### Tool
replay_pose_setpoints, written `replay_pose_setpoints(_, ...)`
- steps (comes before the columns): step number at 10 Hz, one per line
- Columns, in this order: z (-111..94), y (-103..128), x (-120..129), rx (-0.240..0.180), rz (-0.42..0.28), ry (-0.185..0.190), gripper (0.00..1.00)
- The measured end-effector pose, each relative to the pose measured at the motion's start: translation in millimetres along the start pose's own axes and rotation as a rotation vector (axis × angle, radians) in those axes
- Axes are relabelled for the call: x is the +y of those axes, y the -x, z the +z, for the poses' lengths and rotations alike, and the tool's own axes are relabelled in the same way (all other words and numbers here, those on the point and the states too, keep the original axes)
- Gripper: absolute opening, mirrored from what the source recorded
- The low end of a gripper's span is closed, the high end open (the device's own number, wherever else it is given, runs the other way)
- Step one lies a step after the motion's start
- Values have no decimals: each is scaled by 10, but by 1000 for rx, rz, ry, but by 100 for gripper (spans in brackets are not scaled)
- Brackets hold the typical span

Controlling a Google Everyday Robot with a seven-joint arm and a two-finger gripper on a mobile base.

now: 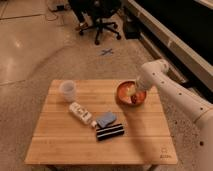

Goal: Place the pepper in the ceramic cup

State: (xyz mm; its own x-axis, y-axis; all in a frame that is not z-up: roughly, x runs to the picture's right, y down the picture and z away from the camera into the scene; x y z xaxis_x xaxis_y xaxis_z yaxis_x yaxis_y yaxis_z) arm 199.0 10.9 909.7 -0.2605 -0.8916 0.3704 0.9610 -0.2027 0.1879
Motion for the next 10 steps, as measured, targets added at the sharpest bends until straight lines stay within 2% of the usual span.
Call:
replay_pose_setpoints(4, 319, -211, 23, -12, 9, 27, 80)
replay_pose_setpoints(9, 630, -143, 68, -66, 22, 25, 79)
replay_pose_setpoints(10, 667, -133, 79, -75, 24, 24, 75)
